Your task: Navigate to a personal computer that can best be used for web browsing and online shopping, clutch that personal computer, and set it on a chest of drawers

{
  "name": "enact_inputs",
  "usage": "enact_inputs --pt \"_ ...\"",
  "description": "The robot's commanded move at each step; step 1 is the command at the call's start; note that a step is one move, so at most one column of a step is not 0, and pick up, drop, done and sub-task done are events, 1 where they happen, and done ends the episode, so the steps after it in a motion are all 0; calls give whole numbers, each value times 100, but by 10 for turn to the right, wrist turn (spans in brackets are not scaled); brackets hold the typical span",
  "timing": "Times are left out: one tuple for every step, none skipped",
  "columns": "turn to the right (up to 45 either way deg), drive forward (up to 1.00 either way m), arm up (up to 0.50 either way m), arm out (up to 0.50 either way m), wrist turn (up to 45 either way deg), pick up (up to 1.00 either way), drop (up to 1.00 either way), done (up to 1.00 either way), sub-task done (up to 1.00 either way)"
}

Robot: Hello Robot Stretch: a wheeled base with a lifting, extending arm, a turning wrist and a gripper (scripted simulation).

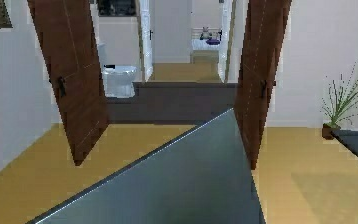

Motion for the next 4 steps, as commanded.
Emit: enact_inputs --pt "60 0 0 0 0 0 0 0 0" --pt "0 100 0 0 0 0 0 0 0" --pt "0 100 0 0 0 0 0 0 0" --pt "0 100 0 0 0 0 0 0 0"
